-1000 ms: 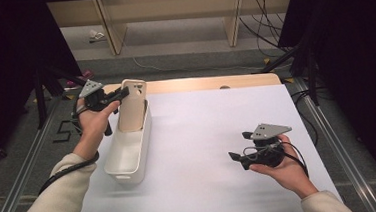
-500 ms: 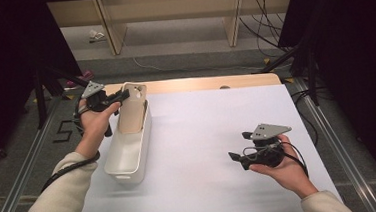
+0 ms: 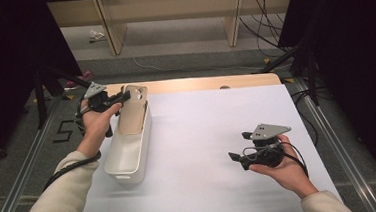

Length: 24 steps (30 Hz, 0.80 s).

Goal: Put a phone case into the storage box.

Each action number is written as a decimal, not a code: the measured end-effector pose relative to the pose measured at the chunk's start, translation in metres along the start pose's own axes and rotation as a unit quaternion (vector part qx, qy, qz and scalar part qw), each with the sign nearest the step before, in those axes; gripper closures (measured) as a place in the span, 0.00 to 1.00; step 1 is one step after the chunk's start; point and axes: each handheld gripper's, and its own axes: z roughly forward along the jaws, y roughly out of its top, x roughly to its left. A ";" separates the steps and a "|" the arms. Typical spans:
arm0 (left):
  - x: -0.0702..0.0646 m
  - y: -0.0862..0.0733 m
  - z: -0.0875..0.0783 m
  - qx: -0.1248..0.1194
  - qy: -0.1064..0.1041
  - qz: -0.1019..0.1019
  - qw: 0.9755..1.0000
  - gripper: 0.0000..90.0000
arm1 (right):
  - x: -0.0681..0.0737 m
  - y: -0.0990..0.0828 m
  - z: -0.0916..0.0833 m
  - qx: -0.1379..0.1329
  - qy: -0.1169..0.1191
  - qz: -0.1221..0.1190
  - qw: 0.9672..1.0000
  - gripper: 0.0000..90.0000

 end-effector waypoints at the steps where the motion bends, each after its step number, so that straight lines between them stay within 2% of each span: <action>1: 0.000 -0.001 0.001 0.002 0.001 0.000 1.000 0.89 | 0.000 0.000 0.000 0.000 0.000 0.000 1.000 0.19; 13: 0.003 -0.005 0.004 0.013 0.000 0.000 1.000 0.89 | 0.000 0.000 0.000 0.001 0.000 -0.001 1.000 0.19; 24: 0.001 -0.003 0.007 0.026 0.005 0.010 1.000 0.89 | 0.000 0.000 0.001 0.001 0.000 -0.002 1.000 0.19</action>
